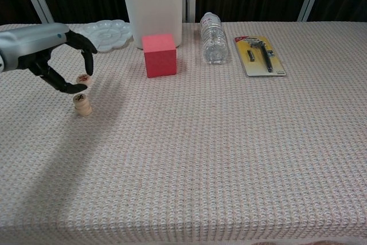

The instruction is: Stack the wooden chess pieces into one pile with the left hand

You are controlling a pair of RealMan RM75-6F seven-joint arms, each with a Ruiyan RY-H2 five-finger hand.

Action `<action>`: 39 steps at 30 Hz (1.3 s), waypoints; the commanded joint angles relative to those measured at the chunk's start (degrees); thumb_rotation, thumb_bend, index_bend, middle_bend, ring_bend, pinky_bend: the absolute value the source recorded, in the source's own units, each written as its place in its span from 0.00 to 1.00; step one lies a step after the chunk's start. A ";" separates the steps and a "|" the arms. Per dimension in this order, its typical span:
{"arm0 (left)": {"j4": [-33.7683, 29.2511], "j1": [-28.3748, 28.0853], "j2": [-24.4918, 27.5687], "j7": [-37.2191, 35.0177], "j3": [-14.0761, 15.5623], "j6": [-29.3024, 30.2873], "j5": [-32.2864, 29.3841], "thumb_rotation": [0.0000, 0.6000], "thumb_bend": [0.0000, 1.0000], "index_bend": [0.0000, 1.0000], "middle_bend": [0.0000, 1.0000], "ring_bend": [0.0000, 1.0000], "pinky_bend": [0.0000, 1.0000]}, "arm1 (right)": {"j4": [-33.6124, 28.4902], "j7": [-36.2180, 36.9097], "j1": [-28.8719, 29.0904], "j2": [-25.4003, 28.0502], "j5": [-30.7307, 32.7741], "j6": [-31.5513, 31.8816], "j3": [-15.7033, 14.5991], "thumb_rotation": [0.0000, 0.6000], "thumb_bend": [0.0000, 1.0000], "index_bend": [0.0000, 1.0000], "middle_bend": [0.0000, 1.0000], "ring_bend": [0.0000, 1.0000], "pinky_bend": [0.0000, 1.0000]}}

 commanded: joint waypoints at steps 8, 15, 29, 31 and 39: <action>2.71 2.54 -0.58 -5.80 2.17 0.14 4.88 1.00 0.30 0.52 0.15 0.00 0.00 | -1.91 -1.77 -0.51 0.85 -0.35 1.07 -0.23 1.00 0.17 0.00 0.00 0.00 0.00; 6.39 2.78 -2.48 -7.37 1.93 -0.73 5.27 1.00 0.30 0.52 0.15 0.00 0.00 | -1.65 -1.76 -0.89 0.71 -0.11 1.29 -0.38 1.00 0.17 0.00 0.00 0.00 0.00; 9.69 3.16 -3.77 -9.49 1.32 -2.11 6.45 1.00 0.30 0.52 0.15 0.00 0.00 | -0.84 -1.35 -0.87 0.50 0.49 0.94 -0.18 1.00 0.17 0.00 0.00 0.00 0.00; 9.72 3.20 -3.80 -9.56 1.25 -2.24 6.44 1.00 0.30 0.52 0.15 0.00 0.00 | -0.81 -1.37 -0.88 0.52 0.55 0.89 -0.17 1.00 0.17 0.00 0.00 0.00 0.00; 9.45 3.40 -3.52 -8.83 1.12 -2.68 5.49 1.00 0.30 0.49 0.15 0.00 0.00 | -0.91 -1.53 -0.80 0.59 0.58 0.64 -0.20 1.00 0.17 0.00 0.00 0.00 0.00</action>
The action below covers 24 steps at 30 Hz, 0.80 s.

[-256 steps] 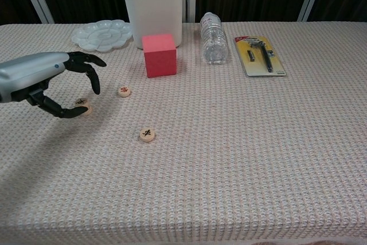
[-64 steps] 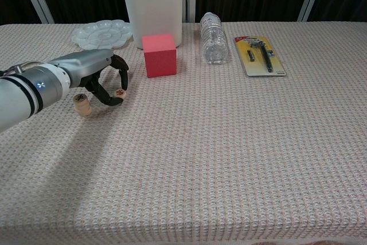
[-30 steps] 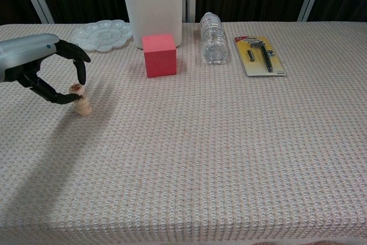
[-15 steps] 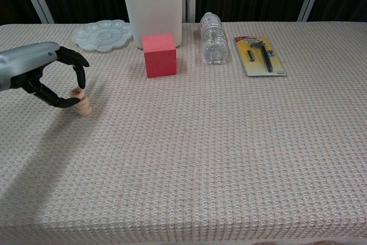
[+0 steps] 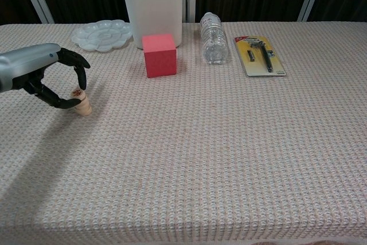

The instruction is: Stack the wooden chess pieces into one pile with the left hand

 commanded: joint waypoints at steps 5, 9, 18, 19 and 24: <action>-0.11 0.17 0.21 -0.06 -0.10 -0.47 -0.34 1.00 0.30 0.47 0.15 0.00 0.00 | -0.04 -0.23 0.09 -0.07 0.04 -0.34 -0.08 1.00 0.17 0.00 0.00 0.00 0.00; -0.22 0.20 0.30 -0.02 -0.10 -0.62 -0.22 1.00 0.30 0.45 0.15 0.00 0.00 | -0.09 -0.25 0.04 0.00 0.11 -0.27 -0.05 1.00 0.17 0.00 0.00 0.00 0.00; -2.35 0.63 1.34 -0.21 -0.23 0.02 0.67 1.00 0.30 0.40 0.15 0.00 0.00 | -0.13 -0.21 0.02 0.06 0.08 -0.19 -0.02 1.00 0.17 0.00 0.00 0.00 0.00; -2.91 0.76 1.67 -0.34 -0.21 0.20 0.97 1.00 0.30 0.40 0.15 0.00 0.00 | -0.12 -0.19 0.00 0.06 0.09 -0.16 -0.02 1.00 0.17 0.00 0.00 0.00 0.00; -6.58 3.73 6.25 -3.96 2.35 5.42 11.90 1.00 0.28 0.29 0.14 0.00 0.00 | -0.08 0.34 -0.30 0.25 0.39 0.24 0.07 1.00 0.17 0.00 0.00 0.00 0.00</action>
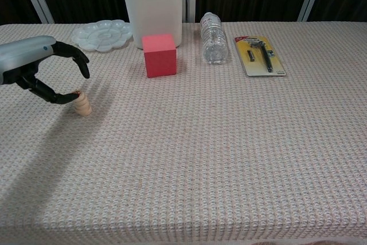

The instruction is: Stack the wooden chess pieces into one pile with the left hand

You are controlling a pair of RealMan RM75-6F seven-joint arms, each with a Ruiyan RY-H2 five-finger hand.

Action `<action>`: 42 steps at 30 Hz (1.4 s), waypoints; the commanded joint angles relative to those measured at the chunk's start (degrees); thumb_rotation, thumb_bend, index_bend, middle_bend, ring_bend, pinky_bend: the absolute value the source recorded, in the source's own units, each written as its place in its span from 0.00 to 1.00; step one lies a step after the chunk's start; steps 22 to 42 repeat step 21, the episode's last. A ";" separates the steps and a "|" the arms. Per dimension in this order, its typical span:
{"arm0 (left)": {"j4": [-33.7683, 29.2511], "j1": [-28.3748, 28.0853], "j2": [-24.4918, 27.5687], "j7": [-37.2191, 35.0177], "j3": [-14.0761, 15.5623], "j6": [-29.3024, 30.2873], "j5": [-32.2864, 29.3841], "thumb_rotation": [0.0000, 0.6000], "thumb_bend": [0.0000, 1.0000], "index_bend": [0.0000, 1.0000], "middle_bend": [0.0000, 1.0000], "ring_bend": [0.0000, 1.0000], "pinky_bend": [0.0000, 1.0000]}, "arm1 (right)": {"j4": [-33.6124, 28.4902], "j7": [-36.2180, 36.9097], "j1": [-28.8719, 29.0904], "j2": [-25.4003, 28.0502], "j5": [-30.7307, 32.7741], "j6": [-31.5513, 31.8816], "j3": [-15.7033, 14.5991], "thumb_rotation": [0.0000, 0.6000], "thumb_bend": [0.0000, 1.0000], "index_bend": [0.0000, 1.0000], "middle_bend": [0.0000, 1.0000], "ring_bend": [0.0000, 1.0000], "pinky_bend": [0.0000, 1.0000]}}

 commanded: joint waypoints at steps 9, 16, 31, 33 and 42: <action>7.07 11.37 13.57 -8.17 10.98 18.73 30.18 1.00 0.20 0.03 0.01 0.00 0.00 | 0.67 0.99 -0.76 -0.23 0.31 0.94 0.08 1.00 0.17 0.00 0.00 0.00 0.00; 7.86 16.99 17.05 1.87 11.35 23.07 28.20 1.00 0.18 0.03 0.01 0.00 0.00 | 1.35 -0.07 -0.95 -1.22 -0.30 1.76 0.16 1.00 0.16 0.00 0.00 0.00 0.00; 7.33 18.68 17.95 -3.15 11.61 22.72 27.78 1.00 0.18 0.03 0.01 0.00 0.00 | 0.88 -1.12 -0.94 -1.63 -0.19 2.06 0.51 1.00 0.15 0.00 0.00 0.00 0.00; 7.33 18.68 17.95 -3.15 11.61 22.72 27.78 1.00 0.18 0.03 0.01 0.00 0.00 | 0.88 -1.12 -0.94 -1.63 -0.19 2.06 0.51 1.00 0.15 0.00 0.00 0.00 0.00; 7.33 18.68 17.95 -3.15 11.61 22.72 27.78 1.00 0.18 0.03 0.01 0.00 0.00 | 0.88 -1.12 -0.94 -1.63 -0.19 2.06 0.51 1.00 0.15 0.00 0.00 0.00 0.00</action>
